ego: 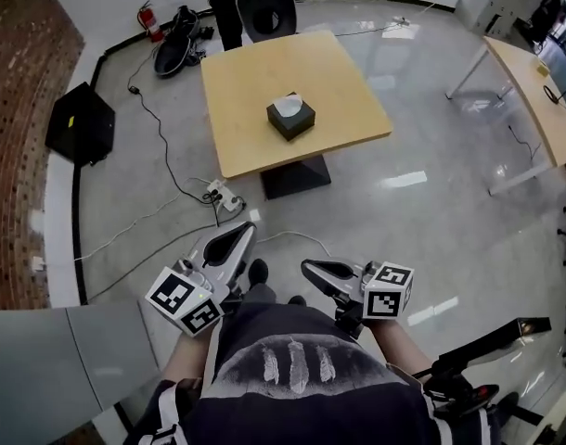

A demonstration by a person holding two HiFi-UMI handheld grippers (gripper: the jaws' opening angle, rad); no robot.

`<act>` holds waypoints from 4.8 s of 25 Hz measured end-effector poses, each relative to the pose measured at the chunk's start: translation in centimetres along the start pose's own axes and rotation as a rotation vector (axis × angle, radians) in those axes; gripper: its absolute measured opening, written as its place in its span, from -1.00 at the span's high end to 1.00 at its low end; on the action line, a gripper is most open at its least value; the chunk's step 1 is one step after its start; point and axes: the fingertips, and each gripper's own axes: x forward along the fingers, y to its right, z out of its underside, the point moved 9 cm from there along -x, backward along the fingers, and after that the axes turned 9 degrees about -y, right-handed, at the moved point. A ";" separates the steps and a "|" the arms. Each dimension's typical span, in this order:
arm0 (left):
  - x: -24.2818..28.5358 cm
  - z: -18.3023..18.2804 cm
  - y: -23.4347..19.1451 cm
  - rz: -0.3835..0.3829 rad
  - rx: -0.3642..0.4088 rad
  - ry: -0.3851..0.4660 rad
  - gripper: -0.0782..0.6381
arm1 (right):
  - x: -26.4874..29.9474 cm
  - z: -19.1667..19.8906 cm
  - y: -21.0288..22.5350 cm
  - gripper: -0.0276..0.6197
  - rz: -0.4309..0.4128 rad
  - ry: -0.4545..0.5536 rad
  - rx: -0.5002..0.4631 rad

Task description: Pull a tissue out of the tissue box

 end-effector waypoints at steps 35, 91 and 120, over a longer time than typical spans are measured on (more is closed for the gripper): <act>12.9 -8.5 -16.0 0.177 -0.076 -0.083 0.78 | 6.5 -15.9 9.0 0.92 0.152 0.191 0.040; 38.4 0.9 -33.7 -0.033 -0.167 -0.649 -0.33 | 2.5 -23.6 22.5 0.92 0.149 0.018 0.148; 37.1 0.2 -34.0 -0.015 -0.144 -0.570 0.74 | 3.5 -22.3 23.0 0.92 0.186 0.010 0.141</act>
